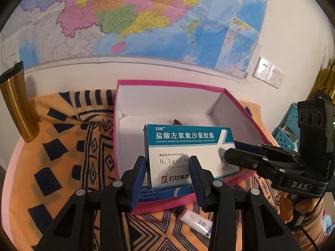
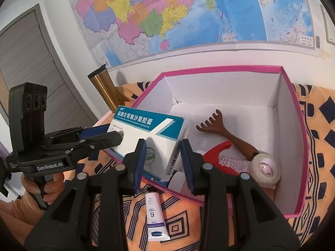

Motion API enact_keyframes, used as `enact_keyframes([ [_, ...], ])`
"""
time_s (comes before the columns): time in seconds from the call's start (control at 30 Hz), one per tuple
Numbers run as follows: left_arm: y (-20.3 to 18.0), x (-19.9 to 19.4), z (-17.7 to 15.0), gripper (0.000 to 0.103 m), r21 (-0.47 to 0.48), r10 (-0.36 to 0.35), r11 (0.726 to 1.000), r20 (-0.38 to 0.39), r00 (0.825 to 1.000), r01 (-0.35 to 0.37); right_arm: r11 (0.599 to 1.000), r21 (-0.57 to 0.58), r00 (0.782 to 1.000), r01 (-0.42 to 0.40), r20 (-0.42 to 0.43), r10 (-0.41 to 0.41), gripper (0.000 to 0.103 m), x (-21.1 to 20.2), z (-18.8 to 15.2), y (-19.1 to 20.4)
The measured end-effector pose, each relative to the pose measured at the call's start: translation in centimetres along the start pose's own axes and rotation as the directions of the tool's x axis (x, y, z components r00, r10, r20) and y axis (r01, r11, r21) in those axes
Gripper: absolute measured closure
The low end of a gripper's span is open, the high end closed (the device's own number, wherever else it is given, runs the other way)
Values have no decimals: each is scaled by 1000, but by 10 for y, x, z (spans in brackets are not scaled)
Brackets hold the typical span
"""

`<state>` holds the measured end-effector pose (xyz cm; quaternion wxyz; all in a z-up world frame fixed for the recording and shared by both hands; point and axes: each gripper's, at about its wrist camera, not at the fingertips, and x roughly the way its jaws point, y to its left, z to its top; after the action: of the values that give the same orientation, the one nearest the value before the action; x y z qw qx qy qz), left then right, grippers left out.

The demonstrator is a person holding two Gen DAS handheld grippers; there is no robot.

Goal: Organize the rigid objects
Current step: 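Lower the medicine box into the pink box and open the left gripper, then move the right gripper to the small white tube and grasp it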

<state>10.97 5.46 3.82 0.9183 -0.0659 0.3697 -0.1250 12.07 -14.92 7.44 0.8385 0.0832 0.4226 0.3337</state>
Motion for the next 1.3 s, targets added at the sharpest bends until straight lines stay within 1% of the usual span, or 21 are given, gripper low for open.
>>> enact_keyframes([
  [0.2,8,5,-3,61,-26,19,999,-18,1000,-20,1000,7,999,10,-53,-9,66,18,-2,-1],
  [0.33,11,2,-5,61,-45,-2,999,-8,1000,2,1000,10,997,18,-69,-17,66,24,-3,-1],
  [0.43,12,-2,-6,61,-45,-2,999,4,1000,2,1000,24,998,20,-65,-19,58,23,-3,-2],
  [0.53,11,-6,-8,61,-46,-10,999,14,1000,11,999,25,998,33,-56,-31,58,18,-5,-3],
  [0.6,7,-13,-10,61,-33,-12,999,37,999,14,999,20,998,42,-38,-42,58,10,-8,-2],
  [0.67,3,-23,-15,61,-11,-32,999,76,997,33,999,5,999,46,-12,-46,58,-1,-11,1],
  [0.7,-1,-31,-19,61,14,-59,998,101,993,58,999,-11,999,35,5,-35,58,-9,-14,4],
  [0.77,-7,-39,-25,61,54,-80,996,117,990,74,999,-45,999,15,33,-13,58,-24,-21,10],
  [0.8,-11,-42,-29,60,78,-89,994,120,989,80,998,-64,999,2,35,0,58,-30,-27,14],
  [0.87,-17,-43,-36,60,109,-114,989,107,988,103,996,-87,1000,-11,12,12,58,-34,-38,20],
  [0.9,-20,-40,-42,60,126,-128,985,89,988,117,995,-101,1000,-17,-15,15,58,-33,-46,23],
  [0.97,-25,-33,-51,60,146,-126,982,58,990,116,993,-121,998,-10,-71,1,58,-24,-61,29],
  [1.0,-26,-25,-56,60,148,-118,983,29,993,112,991,-132,995,-8,-104,-6,58,-16,-70,32],
  [1.1,-21,-9,-65,60,114,-119,986,-28,992,122,992,-129,982,8,-184,-32,58,8,-88,33],
  [1.17,-16,-1,-69,60,95,-109,989,-52,993,113,991,-134,976,25,-211,-53,58,21,-94,33],
  [1.23,-11,4,-72,60,73,-108,991,-74,991,114,992,-126,970,24,-238,-54,58,34,-97,31],
  [1.3,-9,6,-75,60,68,-99,992,-83,992,105,989,-140,964,39,-255,-74,58,46,-97,29],
])
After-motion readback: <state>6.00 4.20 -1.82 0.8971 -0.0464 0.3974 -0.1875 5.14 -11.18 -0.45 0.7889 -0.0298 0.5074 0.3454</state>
